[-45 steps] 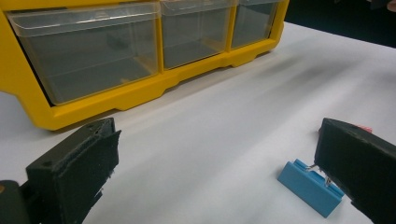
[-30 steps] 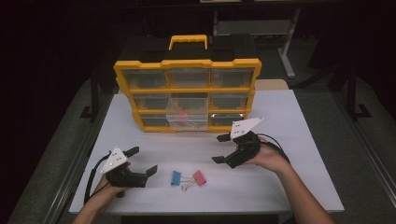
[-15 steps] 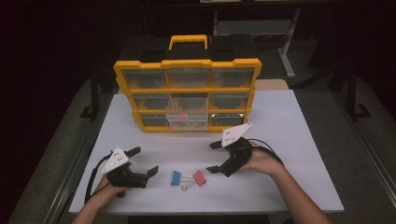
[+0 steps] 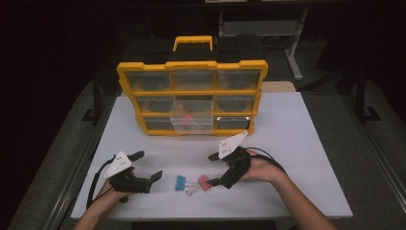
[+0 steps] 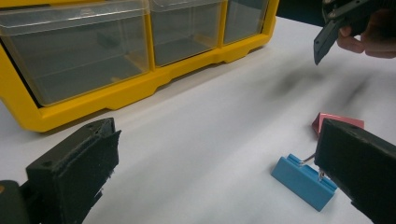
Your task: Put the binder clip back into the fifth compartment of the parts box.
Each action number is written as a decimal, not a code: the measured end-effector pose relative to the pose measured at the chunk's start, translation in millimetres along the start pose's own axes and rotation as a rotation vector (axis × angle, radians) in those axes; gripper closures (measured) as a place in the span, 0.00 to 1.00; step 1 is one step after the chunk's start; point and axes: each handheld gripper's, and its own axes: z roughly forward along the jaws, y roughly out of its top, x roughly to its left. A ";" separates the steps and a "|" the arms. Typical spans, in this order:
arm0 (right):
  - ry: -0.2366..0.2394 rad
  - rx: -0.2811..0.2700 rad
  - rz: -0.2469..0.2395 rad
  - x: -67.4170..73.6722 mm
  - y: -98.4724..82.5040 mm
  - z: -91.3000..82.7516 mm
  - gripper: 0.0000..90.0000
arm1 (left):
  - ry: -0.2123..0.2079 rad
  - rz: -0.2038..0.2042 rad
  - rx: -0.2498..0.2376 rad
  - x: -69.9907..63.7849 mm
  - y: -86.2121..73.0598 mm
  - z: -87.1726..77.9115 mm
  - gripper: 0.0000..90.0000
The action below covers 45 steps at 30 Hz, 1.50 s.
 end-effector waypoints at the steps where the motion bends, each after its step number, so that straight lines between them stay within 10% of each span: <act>1: 0.008 -0.001 -0.004 -0.1 -0.1 1.6 0.16 | -0.001 0.000 -0.001 -0.1 -0.1 -0.1 0.00; 21: 0.094 0.063 -0.031 -3.3 -1.8 32.8 0.17 | -0.009 0.002 -0.002 -0.6 0.2 0.3 0.00; 45: 0.087 0.146 -0.126 -3.3 -7.1 49.8 0.34 | -0.017 0.001 -0.001 -1.4 -0.2 1.2 0.00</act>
